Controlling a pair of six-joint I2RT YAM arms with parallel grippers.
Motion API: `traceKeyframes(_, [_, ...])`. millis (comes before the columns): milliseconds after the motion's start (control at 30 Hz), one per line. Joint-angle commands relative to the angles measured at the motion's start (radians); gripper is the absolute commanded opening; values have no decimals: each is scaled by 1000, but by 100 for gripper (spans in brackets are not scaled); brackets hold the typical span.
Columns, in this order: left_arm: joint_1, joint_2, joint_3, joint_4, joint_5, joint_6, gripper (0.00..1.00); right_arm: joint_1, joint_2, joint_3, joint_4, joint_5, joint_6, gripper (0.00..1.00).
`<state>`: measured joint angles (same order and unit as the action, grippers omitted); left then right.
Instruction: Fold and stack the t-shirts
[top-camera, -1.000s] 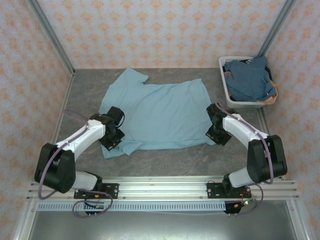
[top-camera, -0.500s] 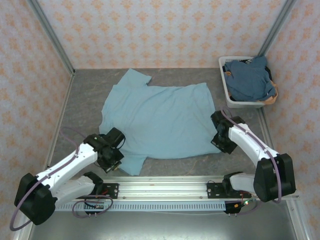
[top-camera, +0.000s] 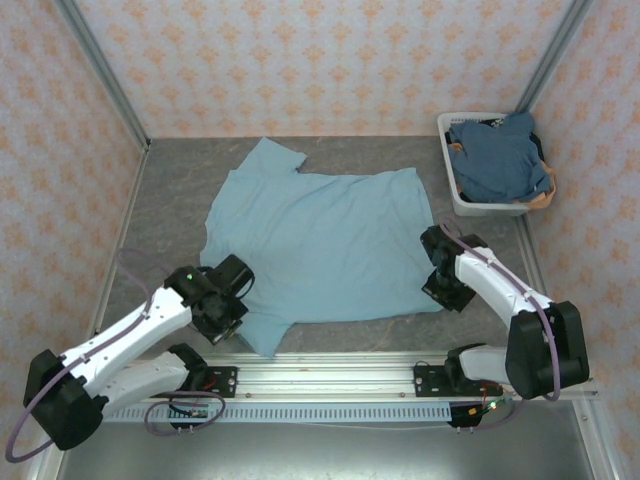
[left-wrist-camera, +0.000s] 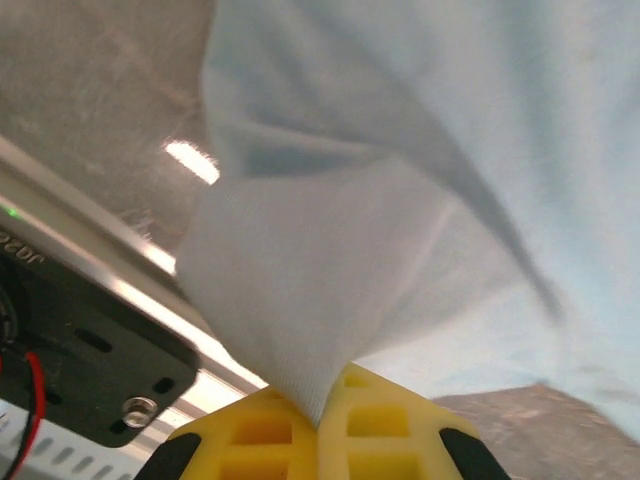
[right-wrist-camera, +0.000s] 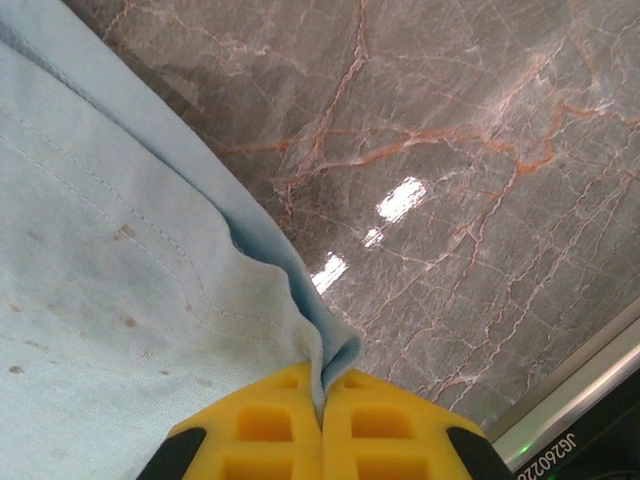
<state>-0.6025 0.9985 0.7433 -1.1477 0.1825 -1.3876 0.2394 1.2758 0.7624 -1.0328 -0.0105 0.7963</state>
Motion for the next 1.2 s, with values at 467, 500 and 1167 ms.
traceKeyframes(467, [91, 384, 446, -10, -242, 228, 0, -62, 76, 159, -96, -124, 217, 0])
traceKeyframes(500, [105, 399, 462, -6, -242, 245, 0, -62, 90, 175, -100, -119, 220, 0])
traceKeyframes(1167, [233, 632, 718, -43, -391, 518, 0, -87, 293, 410, -93, -9, 236, 0])
